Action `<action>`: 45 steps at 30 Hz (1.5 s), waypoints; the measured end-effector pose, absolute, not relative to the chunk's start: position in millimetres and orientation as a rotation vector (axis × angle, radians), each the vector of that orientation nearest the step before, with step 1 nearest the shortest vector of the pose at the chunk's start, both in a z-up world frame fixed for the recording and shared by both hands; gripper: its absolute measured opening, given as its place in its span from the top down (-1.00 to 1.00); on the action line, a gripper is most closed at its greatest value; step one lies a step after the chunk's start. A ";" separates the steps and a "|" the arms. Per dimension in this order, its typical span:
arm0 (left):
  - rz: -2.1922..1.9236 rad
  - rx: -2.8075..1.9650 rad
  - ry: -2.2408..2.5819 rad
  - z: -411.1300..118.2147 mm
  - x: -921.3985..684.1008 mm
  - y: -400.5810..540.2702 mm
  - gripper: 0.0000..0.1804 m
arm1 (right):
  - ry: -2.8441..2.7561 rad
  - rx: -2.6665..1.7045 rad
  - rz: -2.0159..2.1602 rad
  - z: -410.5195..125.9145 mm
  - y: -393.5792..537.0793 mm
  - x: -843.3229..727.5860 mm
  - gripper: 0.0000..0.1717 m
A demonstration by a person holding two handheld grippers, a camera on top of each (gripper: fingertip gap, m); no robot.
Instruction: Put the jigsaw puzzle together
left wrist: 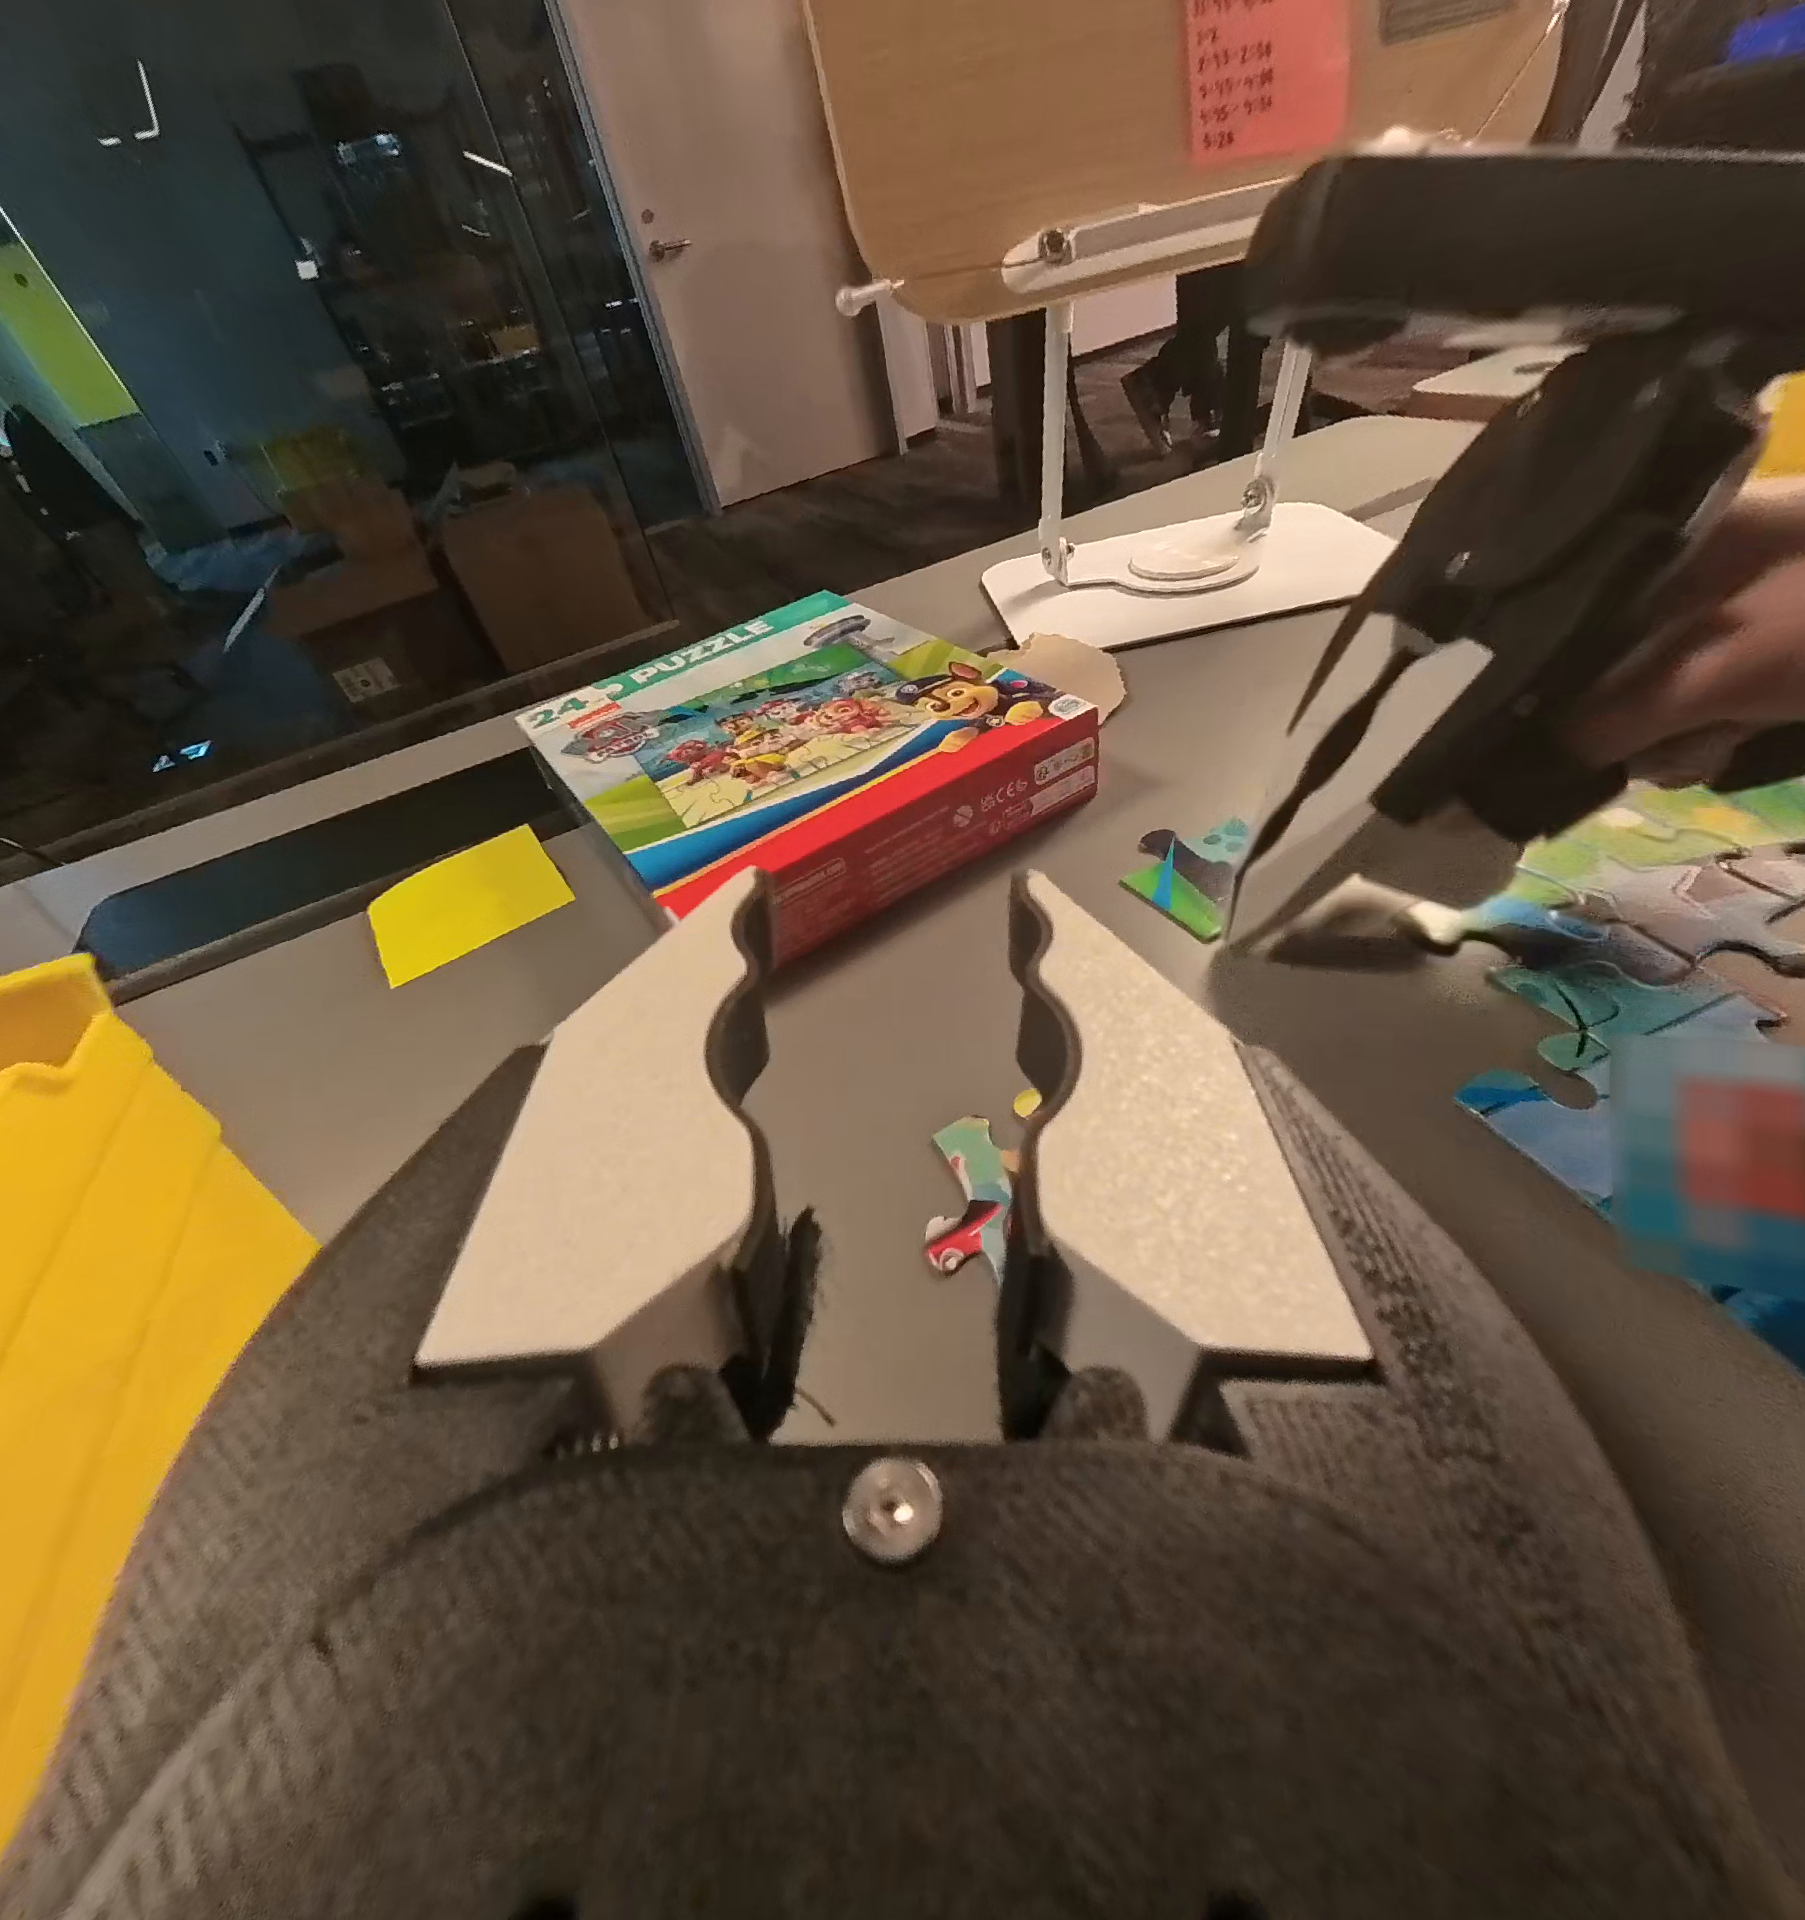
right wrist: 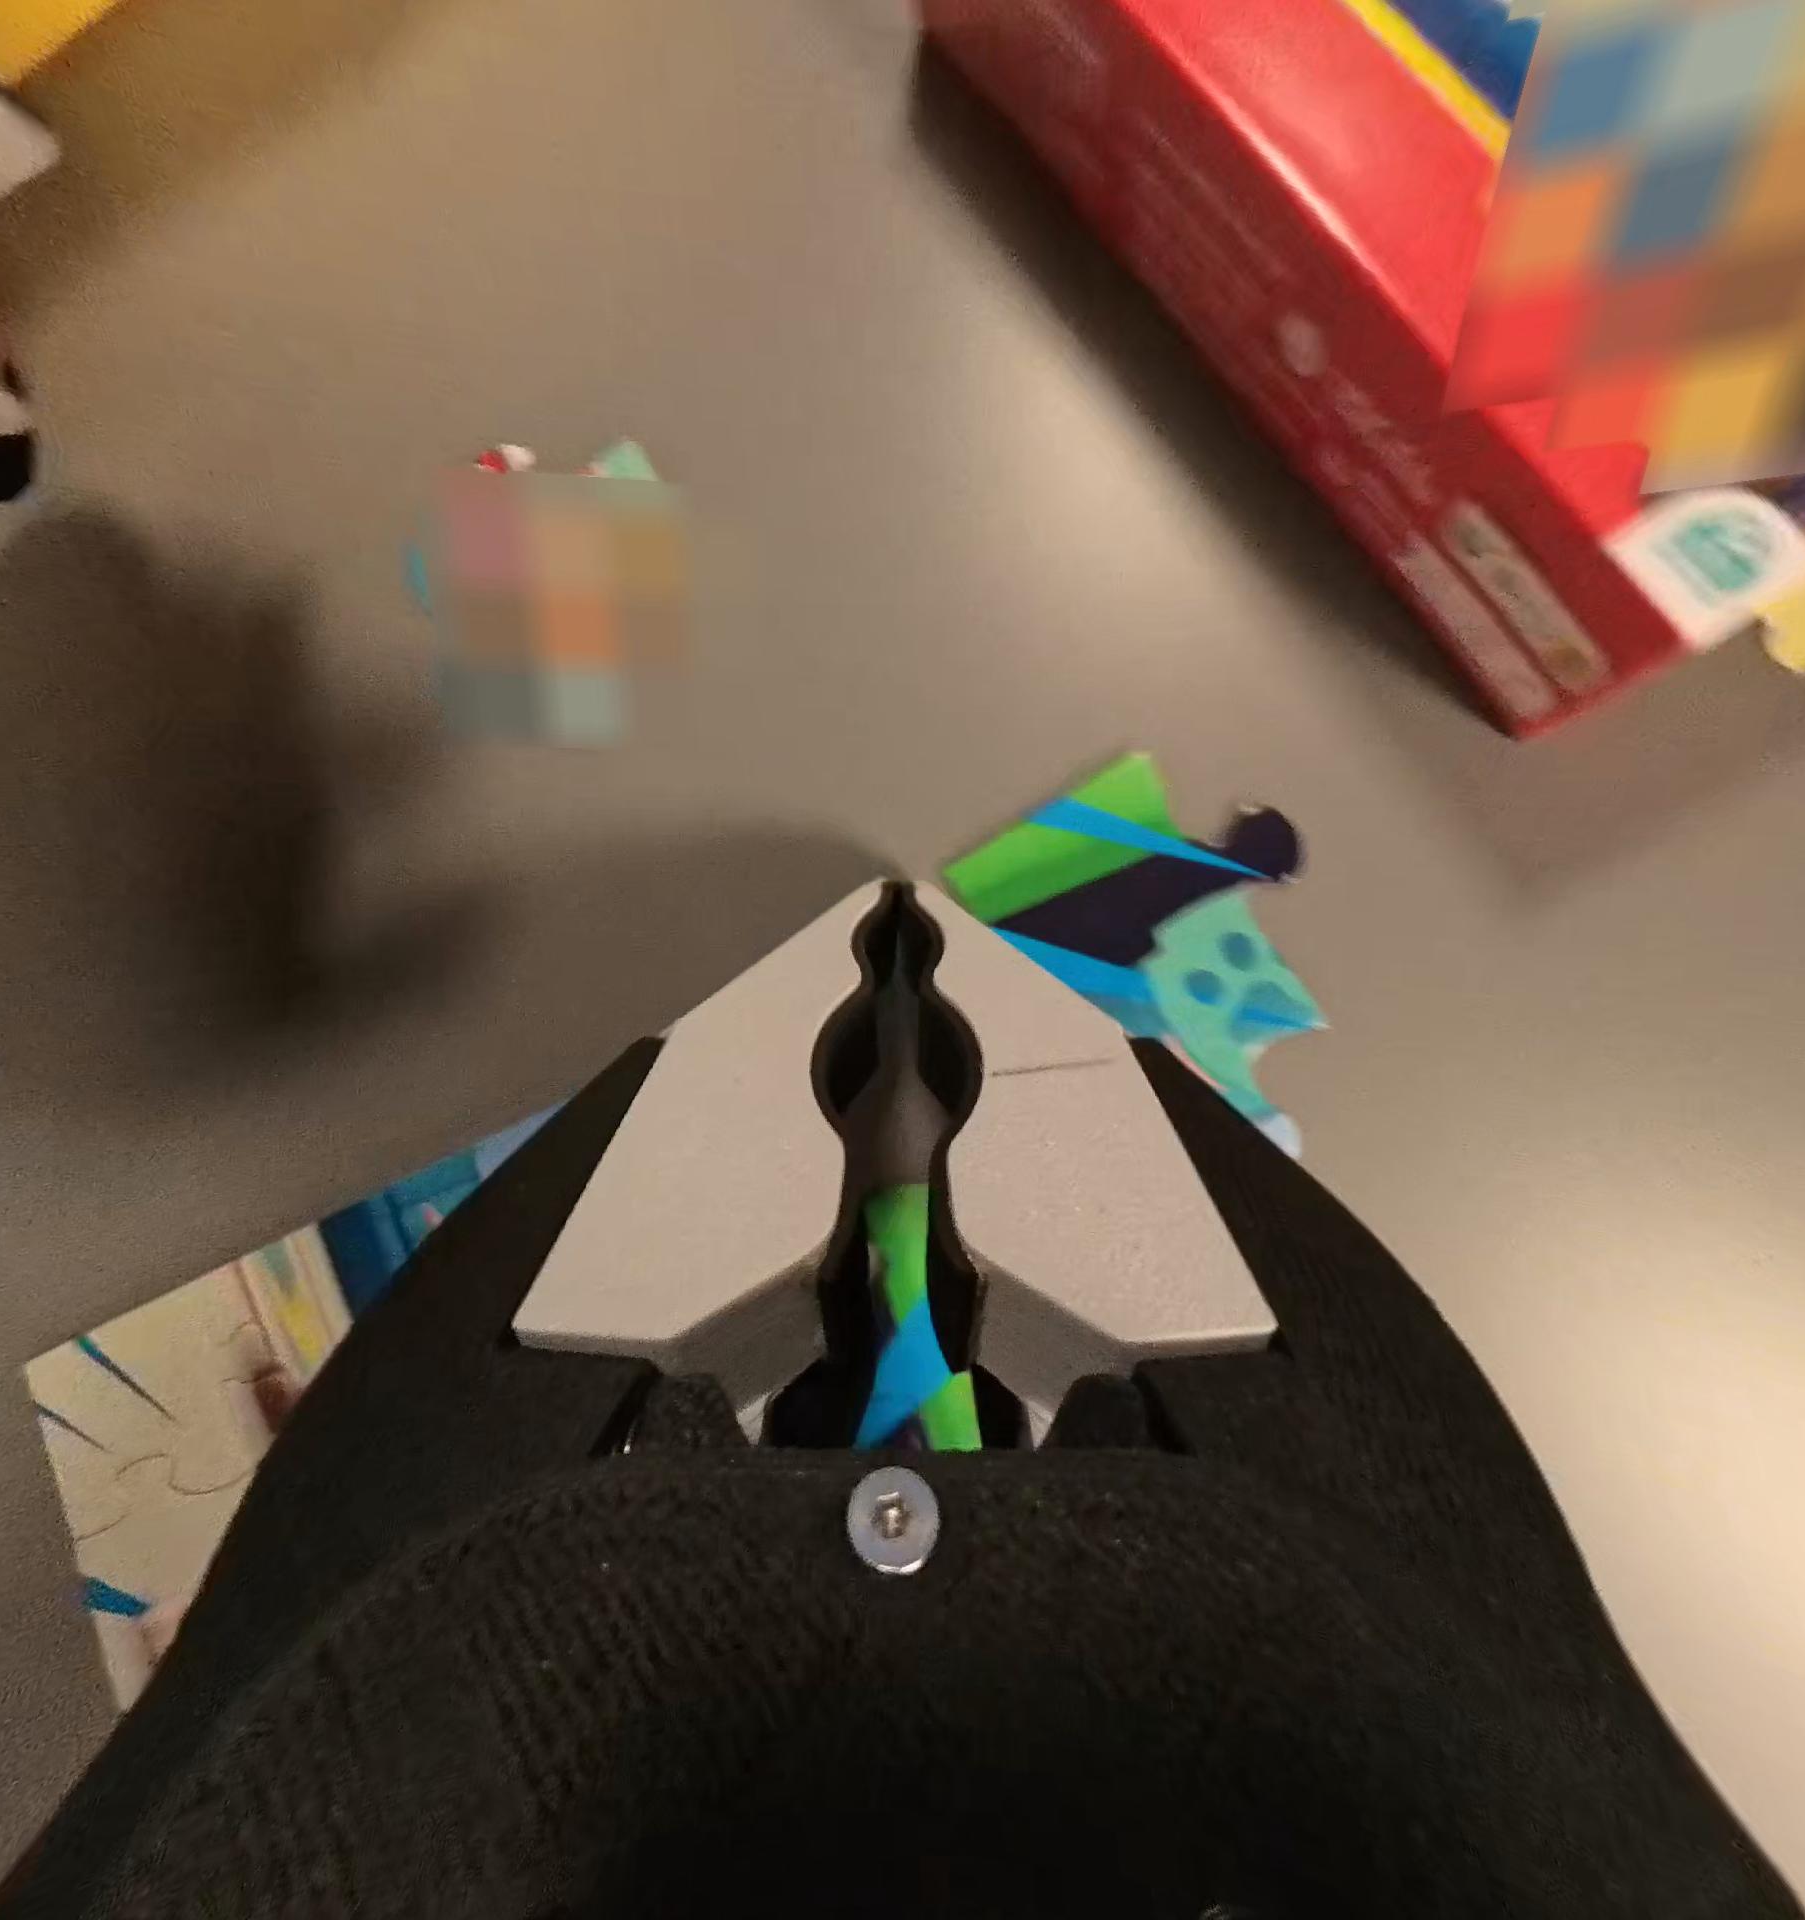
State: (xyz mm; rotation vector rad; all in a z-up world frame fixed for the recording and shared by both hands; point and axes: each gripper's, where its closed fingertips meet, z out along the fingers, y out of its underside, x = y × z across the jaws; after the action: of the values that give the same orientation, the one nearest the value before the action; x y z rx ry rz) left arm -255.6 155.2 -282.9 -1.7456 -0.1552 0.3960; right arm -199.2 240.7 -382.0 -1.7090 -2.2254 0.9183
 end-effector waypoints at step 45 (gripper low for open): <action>0.116 -1.817 0.033 -277.6 -158.2 88.8 0.40 | -2.525 -1.207 0.547 -382.3 279.1 -193.1 1.00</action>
State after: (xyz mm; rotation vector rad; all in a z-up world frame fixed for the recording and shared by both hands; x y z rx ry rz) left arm -158.2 88.8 -277.6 -1.8166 0.0329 0.1157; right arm -193.1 279.1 -382.3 -1.2071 -2.5246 0.5467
